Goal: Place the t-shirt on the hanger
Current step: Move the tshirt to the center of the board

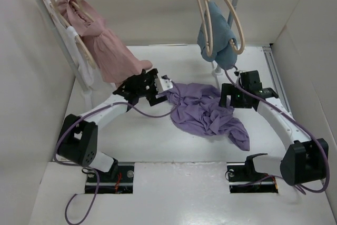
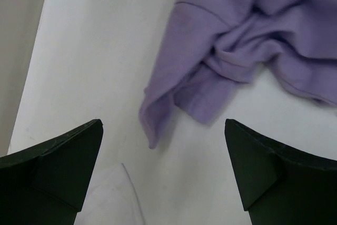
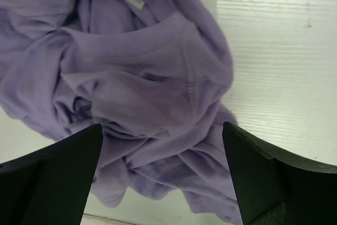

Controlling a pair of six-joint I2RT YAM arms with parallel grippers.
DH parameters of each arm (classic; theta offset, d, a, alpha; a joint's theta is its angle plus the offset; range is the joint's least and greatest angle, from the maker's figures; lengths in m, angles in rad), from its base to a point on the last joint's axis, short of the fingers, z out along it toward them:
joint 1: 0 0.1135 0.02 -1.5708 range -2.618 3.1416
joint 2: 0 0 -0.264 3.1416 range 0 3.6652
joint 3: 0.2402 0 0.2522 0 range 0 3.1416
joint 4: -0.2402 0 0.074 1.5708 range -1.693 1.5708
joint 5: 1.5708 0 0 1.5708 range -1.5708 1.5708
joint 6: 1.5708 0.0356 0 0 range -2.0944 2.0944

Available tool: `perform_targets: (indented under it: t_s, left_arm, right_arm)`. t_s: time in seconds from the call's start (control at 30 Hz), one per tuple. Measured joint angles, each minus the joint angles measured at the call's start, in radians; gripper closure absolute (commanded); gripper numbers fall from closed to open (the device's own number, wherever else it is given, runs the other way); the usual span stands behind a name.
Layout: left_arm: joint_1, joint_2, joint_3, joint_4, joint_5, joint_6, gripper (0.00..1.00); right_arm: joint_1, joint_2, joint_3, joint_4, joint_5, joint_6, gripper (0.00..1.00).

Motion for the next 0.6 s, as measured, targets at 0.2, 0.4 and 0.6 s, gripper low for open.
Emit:
perform_targets:
  t_s: [0.2, 0.4, 0.6]
  left_arm:
    - [-0.07, -0.204, -0.152, -0.1, 0.101, 0.132, 0.0]
    - [-0.388, -0.105, -0.062, -0.136, -0.015, 0.081, 0.0]
    - [-0.48, -0.054, -0.074, -0.06, -0.032, 0.017, 0.0]
  right_arm:
    - [0.064, 0.007, -0.002, 0.021, -0.028, 0.055, 0.02]
    - [0.168, 0.011, -0.002, 0.037, -0.028, 0.095, 0.02]
    - [0.206, 0.022, -0.002, 0.036, 0.012, 0.114, 0.02]
